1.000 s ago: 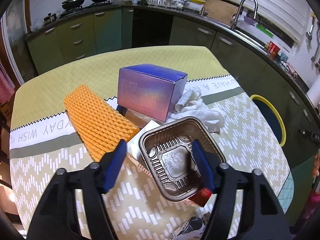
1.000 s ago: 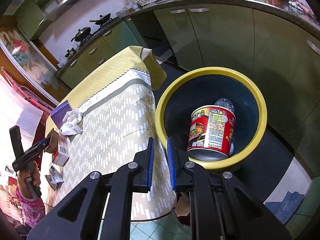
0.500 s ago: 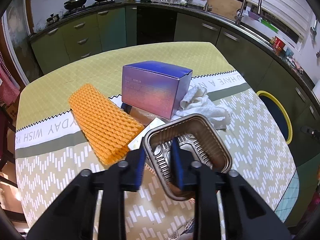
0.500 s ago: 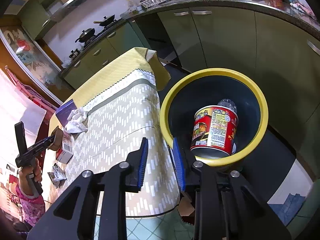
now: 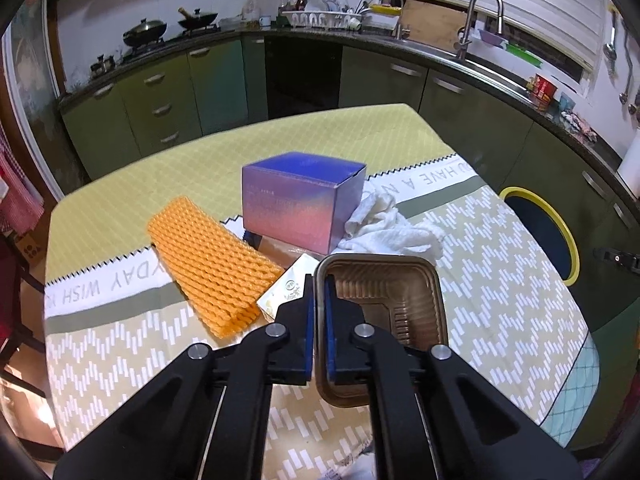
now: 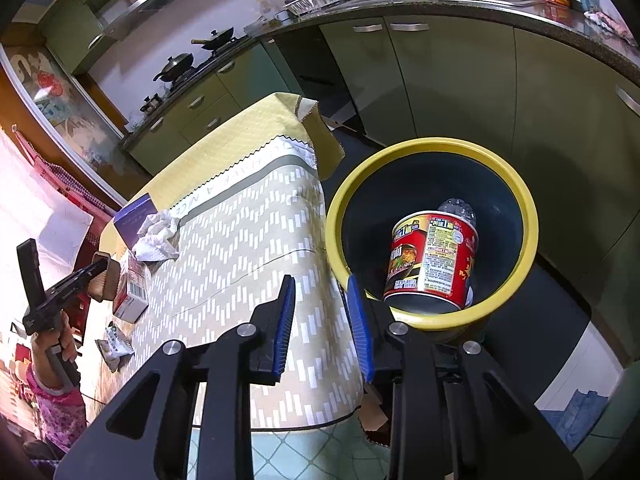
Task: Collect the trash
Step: 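Carry the foil tray into the yellow bin and open the left gripper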
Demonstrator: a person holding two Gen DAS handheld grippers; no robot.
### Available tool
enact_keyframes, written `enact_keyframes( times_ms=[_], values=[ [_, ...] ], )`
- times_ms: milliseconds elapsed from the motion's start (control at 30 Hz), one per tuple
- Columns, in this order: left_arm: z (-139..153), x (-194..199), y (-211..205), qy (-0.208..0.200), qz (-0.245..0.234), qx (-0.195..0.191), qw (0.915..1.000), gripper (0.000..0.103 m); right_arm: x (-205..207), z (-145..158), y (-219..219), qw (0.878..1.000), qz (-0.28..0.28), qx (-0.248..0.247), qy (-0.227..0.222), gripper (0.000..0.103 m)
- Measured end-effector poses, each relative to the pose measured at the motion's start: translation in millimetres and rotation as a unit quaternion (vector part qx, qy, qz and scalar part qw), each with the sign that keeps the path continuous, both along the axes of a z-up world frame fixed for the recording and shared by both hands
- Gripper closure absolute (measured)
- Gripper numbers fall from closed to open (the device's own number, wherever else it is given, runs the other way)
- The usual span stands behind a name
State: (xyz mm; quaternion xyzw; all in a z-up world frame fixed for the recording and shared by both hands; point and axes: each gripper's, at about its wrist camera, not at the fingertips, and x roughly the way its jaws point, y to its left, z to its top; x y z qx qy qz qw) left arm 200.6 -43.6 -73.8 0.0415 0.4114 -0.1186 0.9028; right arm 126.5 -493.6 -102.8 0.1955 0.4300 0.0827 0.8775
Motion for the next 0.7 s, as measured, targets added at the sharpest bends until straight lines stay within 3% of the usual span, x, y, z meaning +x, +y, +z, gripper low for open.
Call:
enact_keyframes(
  times_ms=[167, 300, 500, 700],
  values=[
    [23.7, -14.7, -19.5, -0.023, -0.033, 0.000, 0.9992, 0.099, -6.5, 3.4, -5.3, 1.000, -0.007, 0.000, -0.008, 0.075],
    [38.8, -18.1, -60.6, -0.031, -0.087, -0.009, 0.9957, 0.099, -18.3, 7.7, -19.2, 1.000, -0.023, -0.001, -0.018, 0.072],
    [38.7, -1.1, -169.5, -0.015, -0.193, -0.019, 0.9809, 0.098, -43.5, 13.0, -51.9, 0.998, -0.061, -0.009, -0.029, 0.072],
    [18.7, 26.3, -269.9, 0.016, -0.246, -0.009, 0.9691, 0.098, -67.1, 6.8, -92.7, 0.994, -0.105, -0.005, -0.030, 0.067]
  ],
)
